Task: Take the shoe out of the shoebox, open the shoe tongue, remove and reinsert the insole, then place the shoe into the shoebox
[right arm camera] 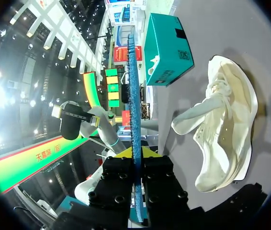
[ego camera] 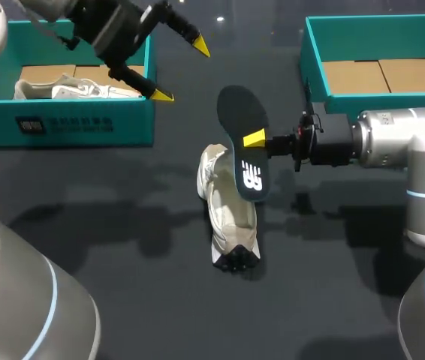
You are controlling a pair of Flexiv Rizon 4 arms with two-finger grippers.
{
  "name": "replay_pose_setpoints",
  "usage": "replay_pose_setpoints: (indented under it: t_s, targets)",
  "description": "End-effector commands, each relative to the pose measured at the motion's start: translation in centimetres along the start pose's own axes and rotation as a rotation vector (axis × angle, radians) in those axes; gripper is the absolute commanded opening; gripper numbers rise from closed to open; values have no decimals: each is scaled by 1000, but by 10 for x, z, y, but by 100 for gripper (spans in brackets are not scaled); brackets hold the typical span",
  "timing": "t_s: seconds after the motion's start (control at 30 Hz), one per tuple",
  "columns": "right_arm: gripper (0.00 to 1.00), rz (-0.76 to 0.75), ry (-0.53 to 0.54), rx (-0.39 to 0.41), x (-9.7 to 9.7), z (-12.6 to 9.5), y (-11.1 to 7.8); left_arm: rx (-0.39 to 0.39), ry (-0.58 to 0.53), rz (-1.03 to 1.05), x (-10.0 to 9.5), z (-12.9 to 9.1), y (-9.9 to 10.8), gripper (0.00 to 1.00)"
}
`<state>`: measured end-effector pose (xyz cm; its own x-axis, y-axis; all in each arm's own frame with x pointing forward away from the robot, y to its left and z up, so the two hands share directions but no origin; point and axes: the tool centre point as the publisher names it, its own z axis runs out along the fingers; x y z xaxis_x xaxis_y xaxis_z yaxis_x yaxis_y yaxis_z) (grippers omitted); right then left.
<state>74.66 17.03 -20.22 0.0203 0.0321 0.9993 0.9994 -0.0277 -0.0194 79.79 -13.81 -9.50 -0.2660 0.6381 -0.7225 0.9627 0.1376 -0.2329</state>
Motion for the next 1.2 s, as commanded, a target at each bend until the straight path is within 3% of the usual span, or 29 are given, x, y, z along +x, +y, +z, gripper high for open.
replay_pose_setpoints:
  t_s: [0.03,0.13,0.5,0.63,0.73,0.83,1.1,1.2]
  targets:
    - [0,0,-2,-2,0,1,-1,14,-397,96,18,4,-3,100]
    - [0,0,-2,-2,0,1,-1,49,-465,192,26,3,-6,100]
    - [0,0,-2,-2,0,1,-1,59,-467,193,29,8,-7,100]
    - [0,0,-2,-2,0,1,-1,-48,-490,232,39,24,-9,100]
    - [0,0,-2,-2,0,1,-1,-65,-529,246,44,31,-7,100]
    - [0,0,-2,-2,0,1,-1,-12,-579,273,49,30,-5,100]
    - [0,0,-2,-2,0,1,-1,-12,-579,273,49,30,-5,100]
    - [0,0,-2,-2,0,1,-1,-34,-558,245,50,46,0,100]
